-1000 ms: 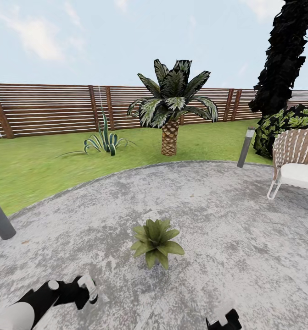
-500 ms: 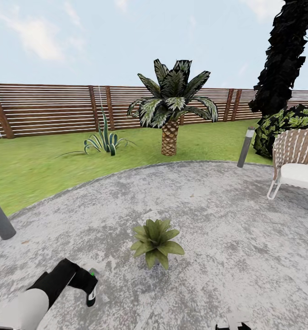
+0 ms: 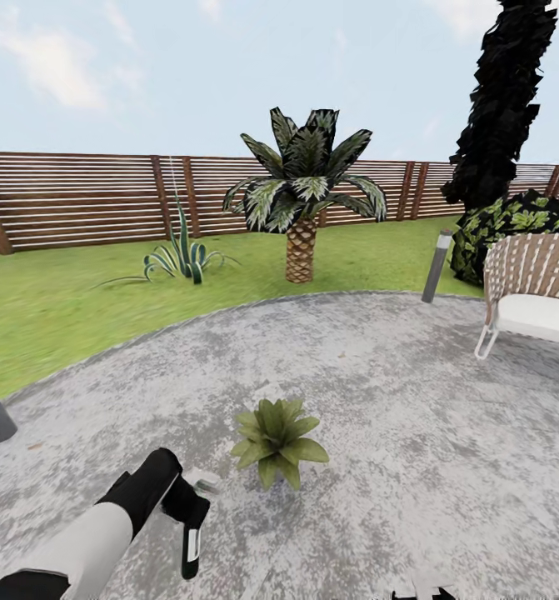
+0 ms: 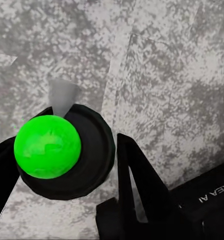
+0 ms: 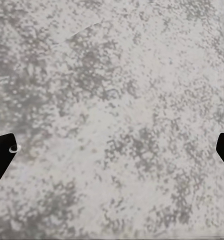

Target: Pick up the pesticide atomizer in the garden and spray insectifuge to fully cover both potted plants in the garden.

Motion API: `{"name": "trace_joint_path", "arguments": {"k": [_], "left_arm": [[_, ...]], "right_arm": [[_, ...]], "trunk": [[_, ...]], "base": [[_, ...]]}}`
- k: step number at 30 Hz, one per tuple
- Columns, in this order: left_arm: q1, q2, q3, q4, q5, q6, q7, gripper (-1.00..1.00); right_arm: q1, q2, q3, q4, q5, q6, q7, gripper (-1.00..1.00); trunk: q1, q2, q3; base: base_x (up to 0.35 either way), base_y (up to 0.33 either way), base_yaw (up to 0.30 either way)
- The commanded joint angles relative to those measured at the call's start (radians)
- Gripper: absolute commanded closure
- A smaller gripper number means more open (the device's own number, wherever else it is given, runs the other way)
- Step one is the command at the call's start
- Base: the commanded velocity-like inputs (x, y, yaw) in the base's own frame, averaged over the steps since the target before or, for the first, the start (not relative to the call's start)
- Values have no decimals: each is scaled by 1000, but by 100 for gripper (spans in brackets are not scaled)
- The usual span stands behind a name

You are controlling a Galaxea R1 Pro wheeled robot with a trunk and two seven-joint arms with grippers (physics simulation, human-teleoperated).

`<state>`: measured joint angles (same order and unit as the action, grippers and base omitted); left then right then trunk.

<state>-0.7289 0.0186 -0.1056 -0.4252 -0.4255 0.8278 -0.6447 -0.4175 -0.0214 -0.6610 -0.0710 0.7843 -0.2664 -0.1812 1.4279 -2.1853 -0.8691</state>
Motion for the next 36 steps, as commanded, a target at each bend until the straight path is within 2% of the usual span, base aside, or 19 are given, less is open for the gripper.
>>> {"name": "trace_joint_path", "arguments": {"k": [1,7,12,20,25,27,32,34,36], "left_arm": [[-1,0,-3,-19,-11,11,-10,100],[-1,-1,-3,-42,-10,37,-11,100],[-3,6,-5,-44,-12,70,-12,100],[-1,2,-6,-38,-12,75,-12,100],[-2,7,-9,-30,-13,101,-21,100],[-3,6,-27,-32,-13,112,-47,100],[-9,4,-173,-36,-15,149,-204,100],[-14,5,-198,-42,-17,152,-249,100],[-29,7,-205,-37,-17,154,-263,100]], "right_arm": [[-1,0,-8,2,10,-4,-4,-100],[-1,1,-8,2,7,-4,-4,-100],[-1,1,-7,2,-18,-4,-1,-100],[-1,-3,-8,0,-25,-4,-3,-100],[-1,-4,-8,2,-25,-4,-4,-100],[-1,-2,-8,2,-25,-4,-4,-100],[-1,-2,-8,2,-25,-4,-4,-100],[-1,-2,-8,2,-25,-4,-4,-100],[-1,-2,-8,2,-25,-4,-4,-100]], "trunk": [[0,0,-1],[0,0,-1],[0,0,-1],[0,0,-1],[0,0,-1],[0,0,-1],[0,0,-1],[0,0,-1],[0,0,-1]], "base": [[70,0,-260],[193,0,-214],[325,0,-25],[323,0,-1],[57,0,0],[7,0,0],[1,0,-62],[0,0,-253],[0,0,-279]]}}
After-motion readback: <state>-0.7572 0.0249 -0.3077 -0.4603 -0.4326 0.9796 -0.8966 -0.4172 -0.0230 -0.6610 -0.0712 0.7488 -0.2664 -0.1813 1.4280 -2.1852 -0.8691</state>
